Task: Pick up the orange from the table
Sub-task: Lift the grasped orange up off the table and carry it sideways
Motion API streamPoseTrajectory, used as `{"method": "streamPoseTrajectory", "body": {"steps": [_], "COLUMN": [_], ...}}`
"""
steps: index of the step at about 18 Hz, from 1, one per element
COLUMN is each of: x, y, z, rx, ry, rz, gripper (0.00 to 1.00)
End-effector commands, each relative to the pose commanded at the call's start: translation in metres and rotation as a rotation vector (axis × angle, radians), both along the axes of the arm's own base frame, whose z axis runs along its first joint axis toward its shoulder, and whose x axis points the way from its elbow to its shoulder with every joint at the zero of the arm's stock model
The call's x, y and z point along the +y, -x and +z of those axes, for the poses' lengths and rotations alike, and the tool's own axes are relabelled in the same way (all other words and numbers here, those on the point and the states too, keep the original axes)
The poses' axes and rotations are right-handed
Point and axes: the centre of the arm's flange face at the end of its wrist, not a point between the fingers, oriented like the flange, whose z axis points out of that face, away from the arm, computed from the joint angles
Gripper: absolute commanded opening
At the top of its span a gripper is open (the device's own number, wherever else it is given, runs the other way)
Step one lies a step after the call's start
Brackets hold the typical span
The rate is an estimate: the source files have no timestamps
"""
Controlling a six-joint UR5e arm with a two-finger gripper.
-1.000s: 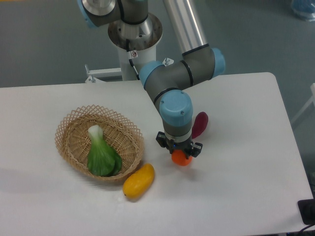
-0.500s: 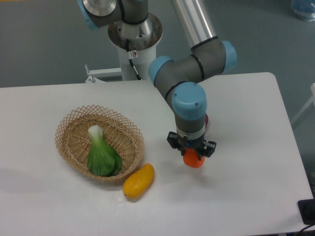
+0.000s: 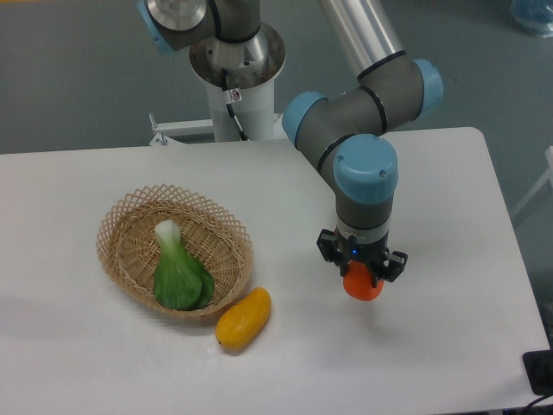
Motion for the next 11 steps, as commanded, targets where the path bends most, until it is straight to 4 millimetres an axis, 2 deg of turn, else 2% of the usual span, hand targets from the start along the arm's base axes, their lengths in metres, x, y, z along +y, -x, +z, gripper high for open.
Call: {"method": "streamPoseTrajectory", "body": {"steps": [11], "x": [-0.0009], "y": [-0.0012], "z": [0.0043], "rx": [0.005], "ry": [-0.004], "rz": [0.0], "gripper": [0.52]}}
